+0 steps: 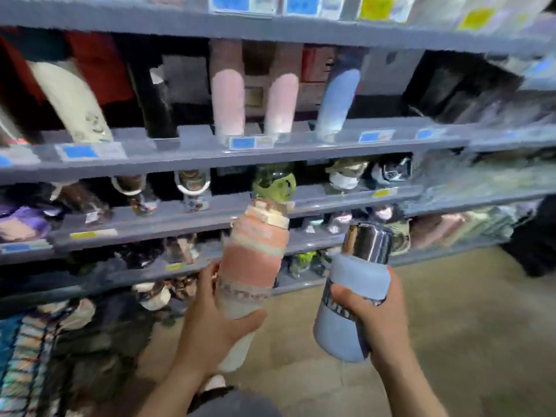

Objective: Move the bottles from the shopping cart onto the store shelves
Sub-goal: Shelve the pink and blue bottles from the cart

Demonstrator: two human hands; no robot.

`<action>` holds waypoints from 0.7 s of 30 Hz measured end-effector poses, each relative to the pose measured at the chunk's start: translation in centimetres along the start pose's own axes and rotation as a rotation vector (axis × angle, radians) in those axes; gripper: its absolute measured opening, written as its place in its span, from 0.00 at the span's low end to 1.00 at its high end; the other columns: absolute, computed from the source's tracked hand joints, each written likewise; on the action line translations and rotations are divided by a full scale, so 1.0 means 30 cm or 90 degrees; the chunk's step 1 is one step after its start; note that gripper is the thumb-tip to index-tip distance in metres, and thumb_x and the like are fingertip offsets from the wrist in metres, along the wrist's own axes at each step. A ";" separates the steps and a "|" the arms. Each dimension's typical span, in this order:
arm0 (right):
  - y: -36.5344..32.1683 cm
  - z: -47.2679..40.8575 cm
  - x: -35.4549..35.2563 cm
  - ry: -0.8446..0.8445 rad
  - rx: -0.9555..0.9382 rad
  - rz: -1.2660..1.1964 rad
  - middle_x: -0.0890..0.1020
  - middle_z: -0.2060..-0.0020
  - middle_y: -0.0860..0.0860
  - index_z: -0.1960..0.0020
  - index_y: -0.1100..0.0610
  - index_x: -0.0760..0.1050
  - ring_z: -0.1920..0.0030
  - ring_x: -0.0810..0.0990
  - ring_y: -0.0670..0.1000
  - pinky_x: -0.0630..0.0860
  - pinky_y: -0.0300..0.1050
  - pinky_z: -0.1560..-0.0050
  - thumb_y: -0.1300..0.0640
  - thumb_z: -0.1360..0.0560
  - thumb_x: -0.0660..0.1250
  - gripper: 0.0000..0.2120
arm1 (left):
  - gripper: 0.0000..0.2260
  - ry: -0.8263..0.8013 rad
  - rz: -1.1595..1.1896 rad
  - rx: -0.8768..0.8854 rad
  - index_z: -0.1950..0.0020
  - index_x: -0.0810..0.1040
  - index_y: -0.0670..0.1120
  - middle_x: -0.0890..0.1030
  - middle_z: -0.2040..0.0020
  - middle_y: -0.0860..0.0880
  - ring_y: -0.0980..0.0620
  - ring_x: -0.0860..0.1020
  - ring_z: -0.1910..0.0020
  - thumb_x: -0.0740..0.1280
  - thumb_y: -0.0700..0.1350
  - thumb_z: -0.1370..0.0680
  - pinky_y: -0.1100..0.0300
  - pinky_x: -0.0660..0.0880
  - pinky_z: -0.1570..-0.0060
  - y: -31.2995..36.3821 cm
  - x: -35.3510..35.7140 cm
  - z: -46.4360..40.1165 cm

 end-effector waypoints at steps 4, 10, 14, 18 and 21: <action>-0.016 -0.089 -0.207 0.124 -0.018 -0.027 0.81 0.52 0.53 0.45 0.52 0.71 0.54 0.82 0.52 0.76 0.47 0.58 0.47 0.51 0.77 0.36 | 0.44 -0.074 0.010 0.041 0.39 0.62 0.68 0.72 0.42 0.66 0.65 0.74 0.46 0.83 0.58 0.47 0.62 0.73 0.55 0.079 0.184 -0.089; -0.058 -0.335 -0.424 0.234 -0.074 -0.052 0.81 0.54 0.51 0.46 0.52 0.72 0.57 0.81 0.48 0.78 0.47 0.61 0.47 0.48 0.76 0.33 | 0.41 -0.119 0.013 0.094 0.42 0.65 0.67 0.73 0.42 0.66 0.72 0.75 0.50 0.82 0.48 0.46 0.68 0.73 0.54 0.169 0.453 -0.276; -0.099 -0.571 -0.524 0.247 -0.096 -0.040 0.79 0.55 0.48 0.49 0.46 0.70 0.59 0.80 0.45 0.78 0.45 0.61 0.45 0.51 0.76 0.32 | 0.40 -0.120 0.074 0.089 0.44 0.66 0.65 0.77 0.46 0.63 0.69 0.78 0.51 0.84 0.38 0.43 0.66 0.75 0.53 0.229 0.662 -0.460; -0.160 -0.822 -0.626 0.241 -0.066 0.003 0.80 0.52 0.47 0.41 0.44 0.70 0.54 0.82 0.50 0.80 0.54 0.56 0.43 0.51 0.78 0.40 | 0.44 -0.101 0.100 0.076 0.44 0.66 0.70 0.80 0.48 0.66 0.63 0.79 0.49 0.81 0.55 0.56 0.60 0.75 0.52 0.304 0.844 -0.658; -0.212 -0.991 -0.682 0.238 -0.085 0.018 0.81 0.54 0.43 0.40 0.46 0.70 0.55 0.82 0.48 0.81 0.51 0.57 0.43 0.50 0.78 0.40 | 0.42 -0.083 0.120 0.096 0.45 0.68 0.65 0.79 0.54 0.73 0.69 0.79 0.56 0.84 0.44 0.52 0.70 0.76 0.59 0.379 0.956 -0.776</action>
Point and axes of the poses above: each hand's wrist, its own z-axis away from the middle knuckle, its own x-axis out of the palm, y = z × x, the point moved 1 cm from there along -z, towards the middle knuckle
